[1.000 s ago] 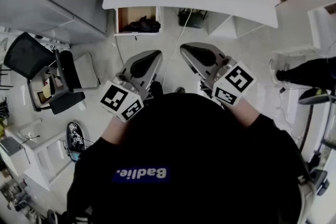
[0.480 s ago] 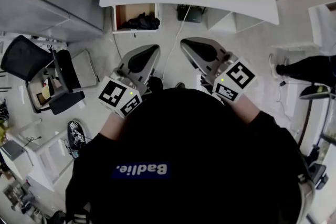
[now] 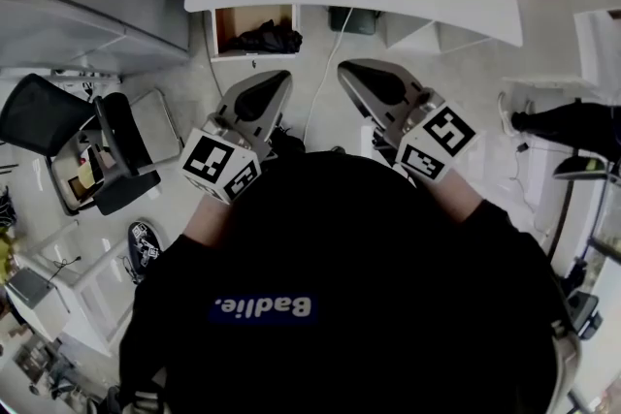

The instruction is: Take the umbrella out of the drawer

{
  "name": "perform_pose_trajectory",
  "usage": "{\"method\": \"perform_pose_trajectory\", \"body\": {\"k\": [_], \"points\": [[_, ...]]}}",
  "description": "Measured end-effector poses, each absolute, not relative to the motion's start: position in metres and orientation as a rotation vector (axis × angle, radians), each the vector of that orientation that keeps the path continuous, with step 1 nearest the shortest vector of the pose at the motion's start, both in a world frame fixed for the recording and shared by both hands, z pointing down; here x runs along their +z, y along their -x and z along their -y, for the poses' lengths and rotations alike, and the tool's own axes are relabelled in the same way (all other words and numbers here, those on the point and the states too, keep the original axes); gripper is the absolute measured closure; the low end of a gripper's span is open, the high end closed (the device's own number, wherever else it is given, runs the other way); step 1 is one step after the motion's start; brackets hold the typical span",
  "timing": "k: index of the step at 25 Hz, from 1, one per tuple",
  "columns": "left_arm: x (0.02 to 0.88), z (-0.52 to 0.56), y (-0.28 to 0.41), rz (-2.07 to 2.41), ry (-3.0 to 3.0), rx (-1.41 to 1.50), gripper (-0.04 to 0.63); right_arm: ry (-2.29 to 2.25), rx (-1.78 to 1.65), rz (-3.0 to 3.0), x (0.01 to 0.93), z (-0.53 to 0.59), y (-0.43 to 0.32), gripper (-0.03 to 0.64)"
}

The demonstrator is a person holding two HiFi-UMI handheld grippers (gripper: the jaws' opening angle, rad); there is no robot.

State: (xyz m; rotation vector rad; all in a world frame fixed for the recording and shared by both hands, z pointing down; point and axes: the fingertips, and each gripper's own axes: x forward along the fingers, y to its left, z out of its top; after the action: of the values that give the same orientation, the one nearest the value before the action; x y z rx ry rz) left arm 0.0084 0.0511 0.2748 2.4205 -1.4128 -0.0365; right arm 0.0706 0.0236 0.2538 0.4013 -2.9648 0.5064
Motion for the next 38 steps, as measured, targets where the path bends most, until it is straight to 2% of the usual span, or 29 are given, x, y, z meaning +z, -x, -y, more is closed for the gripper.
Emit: {"method": "perform_pose_trajectory", "body": {"k": [12, 20, 29, 38], "points": [[0.327, -0.008, 0.087, 1.374, -2.471, 0.059, 0.598, -0.568, 0.524, 2.915, 0.261, 0.014, 0.004, 0.591], [0.364, 0.012, 0.120, 1.316, -2.515, 0.200, 0.598, -0.649, 0.538, 2.886, 0.268, 0.028, 0.028, 0.591], [0.407, 0.035, 0.125, 1.319, -2.500, 0.381, 0.597, -0.654, 0.570, 2.861, 0.282, 0.046, 0.023, 0.591], [0.476, 0.050, 0.113, 1.188, -2.494, 0.721, 0.537, -0.622, 0.598, 2.854, 0.291, 0.073, 0.011, 0.591]]}}
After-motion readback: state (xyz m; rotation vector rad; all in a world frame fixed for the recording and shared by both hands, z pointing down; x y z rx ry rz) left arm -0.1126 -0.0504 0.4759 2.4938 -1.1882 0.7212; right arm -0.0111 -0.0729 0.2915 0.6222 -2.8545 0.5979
